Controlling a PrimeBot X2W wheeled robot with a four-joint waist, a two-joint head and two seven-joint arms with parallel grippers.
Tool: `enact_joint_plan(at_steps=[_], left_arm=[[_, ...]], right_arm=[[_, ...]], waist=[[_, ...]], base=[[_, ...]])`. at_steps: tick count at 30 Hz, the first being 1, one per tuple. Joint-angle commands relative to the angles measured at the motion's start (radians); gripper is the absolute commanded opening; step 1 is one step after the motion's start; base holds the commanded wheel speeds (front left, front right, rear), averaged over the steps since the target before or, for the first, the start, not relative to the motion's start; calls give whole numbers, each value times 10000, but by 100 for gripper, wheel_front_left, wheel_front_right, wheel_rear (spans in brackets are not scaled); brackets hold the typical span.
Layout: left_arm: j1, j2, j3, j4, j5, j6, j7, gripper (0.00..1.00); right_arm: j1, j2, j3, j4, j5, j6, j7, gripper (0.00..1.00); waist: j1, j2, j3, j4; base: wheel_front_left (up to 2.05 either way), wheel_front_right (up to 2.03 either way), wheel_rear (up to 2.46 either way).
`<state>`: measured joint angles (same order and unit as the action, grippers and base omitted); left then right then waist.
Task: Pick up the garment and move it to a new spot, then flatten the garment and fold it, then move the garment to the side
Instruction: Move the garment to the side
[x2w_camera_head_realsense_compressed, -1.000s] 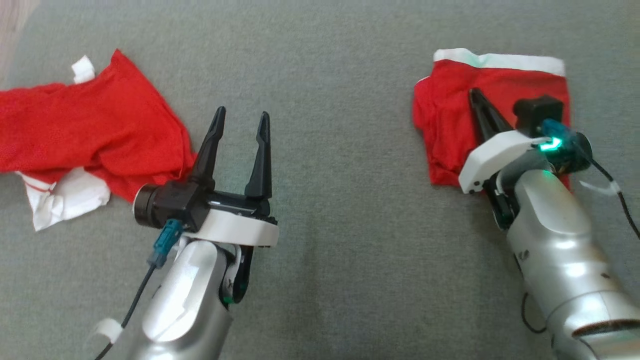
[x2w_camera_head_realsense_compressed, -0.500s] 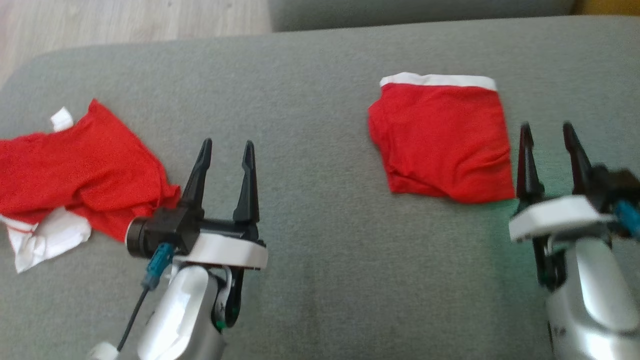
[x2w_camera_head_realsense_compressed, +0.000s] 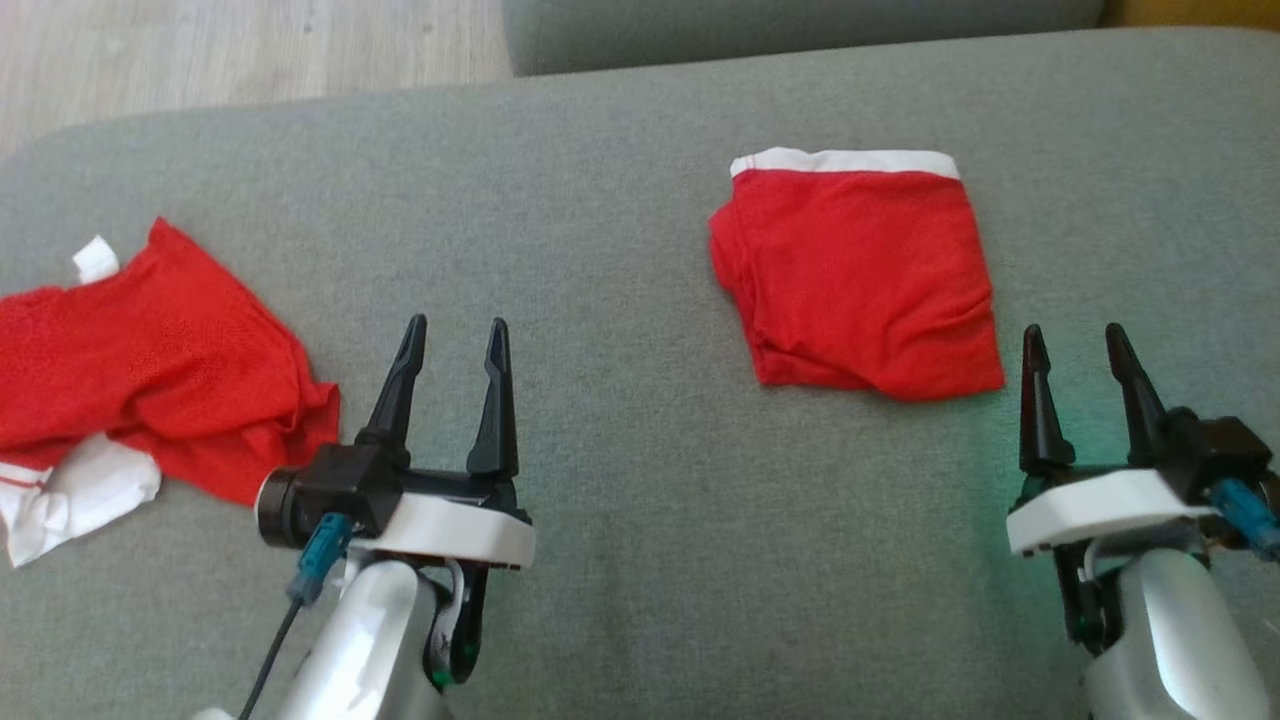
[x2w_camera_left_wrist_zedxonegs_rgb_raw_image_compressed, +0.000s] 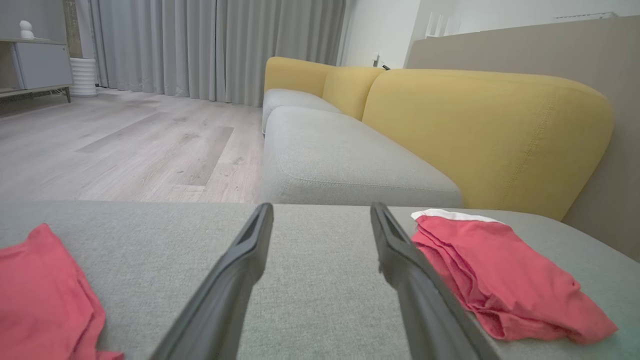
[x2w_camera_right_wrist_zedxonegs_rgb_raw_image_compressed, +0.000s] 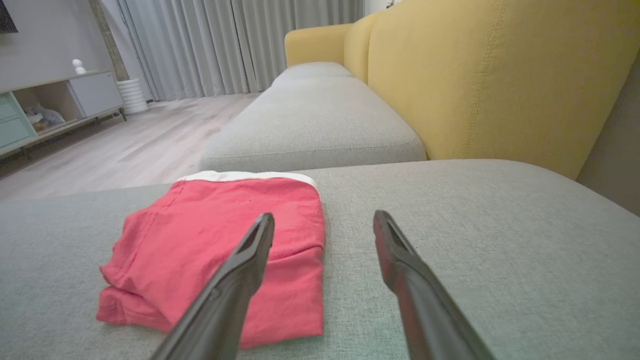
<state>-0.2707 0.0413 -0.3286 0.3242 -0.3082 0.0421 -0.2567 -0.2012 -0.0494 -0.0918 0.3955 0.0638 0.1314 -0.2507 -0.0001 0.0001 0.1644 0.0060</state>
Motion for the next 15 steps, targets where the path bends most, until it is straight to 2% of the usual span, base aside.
enact_joint_plan(at_steps=[1,7,15], left_arm=[[-411,89,260,-315,69,-29,-51,100],[-682,89,176,-309,105,-74,-51,100],[-1006,89,27,-303,69,-60,-51,100]], right_arm=[[-519,-10,203,-180,-107,-7,-109,100],[-1727,-10,-223,766,-187,-7,532,100],[-3250,-10,-865,2804,157,-7,1672,100]], waist=[[1,-1,154,81],[1,-1,755,394],[1,-1,1351,896]], base=[[0,0,0],[0,0,0],[0,0,0]])
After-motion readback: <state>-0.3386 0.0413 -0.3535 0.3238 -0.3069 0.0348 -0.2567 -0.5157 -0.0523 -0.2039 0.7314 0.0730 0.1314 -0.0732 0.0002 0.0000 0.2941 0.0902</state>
